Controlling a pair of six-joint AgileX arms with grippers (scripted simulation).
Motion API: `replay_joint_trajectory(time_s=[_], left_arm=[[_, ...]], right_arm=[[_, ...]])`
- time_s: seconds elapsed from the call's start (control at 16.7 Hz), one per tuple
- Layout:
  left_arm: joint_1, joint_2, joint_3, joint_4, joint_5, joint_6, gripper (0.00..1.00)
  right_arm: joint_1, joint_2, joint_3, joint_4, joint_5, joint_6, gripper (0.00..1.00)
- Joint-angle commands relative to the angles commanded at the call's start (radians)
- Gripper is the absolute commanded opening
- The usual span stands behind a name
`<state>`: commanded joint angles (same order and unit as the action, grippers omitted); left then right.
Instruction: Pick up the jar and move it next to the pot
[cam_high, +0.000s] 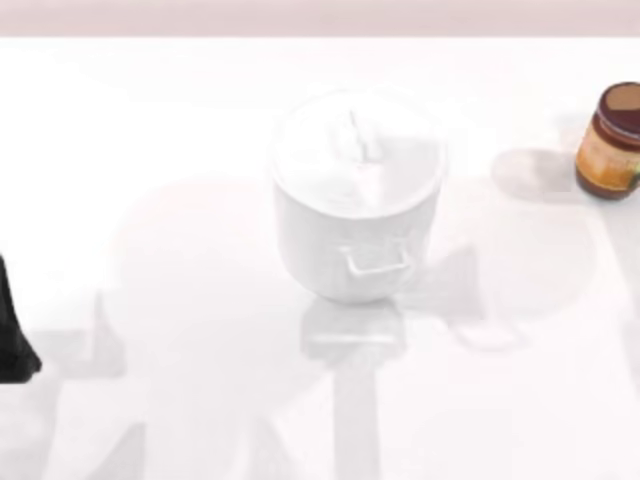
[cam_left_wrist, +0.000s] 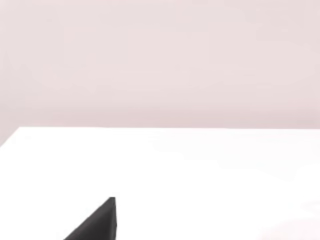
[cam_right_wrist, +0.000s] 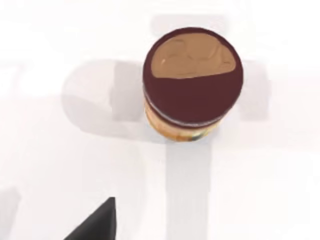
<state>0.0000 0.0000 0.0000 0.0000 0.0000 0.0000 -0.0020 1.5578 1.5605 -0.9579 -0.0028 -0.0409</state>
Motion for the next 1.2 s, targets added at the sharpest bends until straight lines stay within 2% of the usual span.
replay_joint_trajectory(time_s=[0.3, 0.6, 0.84, 1.2], left_arm=[[0.000, 0.000, 0.000, 0.000, 0.000, 0.000, 1.00], [0.000, 0.000, 0.000, 0.000, 0.000, 0.000, 1.00], [0.000, 0.000, 0.000, 0.000, 0.000, 0.000, 1.00], [0.000, 0.000, 0.000, 0.000, 0.000, 0.000, 1.00]], right_arm=[[0.008, 0.478, 0.467, -0.266, -0.002, -0.029, 1.00], [0.016, 0.812, 0.797, -0.443, -0.002, -0.054, 1.00], [0.018, 0.930, 0.915, -0.499, -0.002, -0.063, 1.00], [0.013, 0.935, 0.914, -0.496, -0.002, -0.064, 1.00]])
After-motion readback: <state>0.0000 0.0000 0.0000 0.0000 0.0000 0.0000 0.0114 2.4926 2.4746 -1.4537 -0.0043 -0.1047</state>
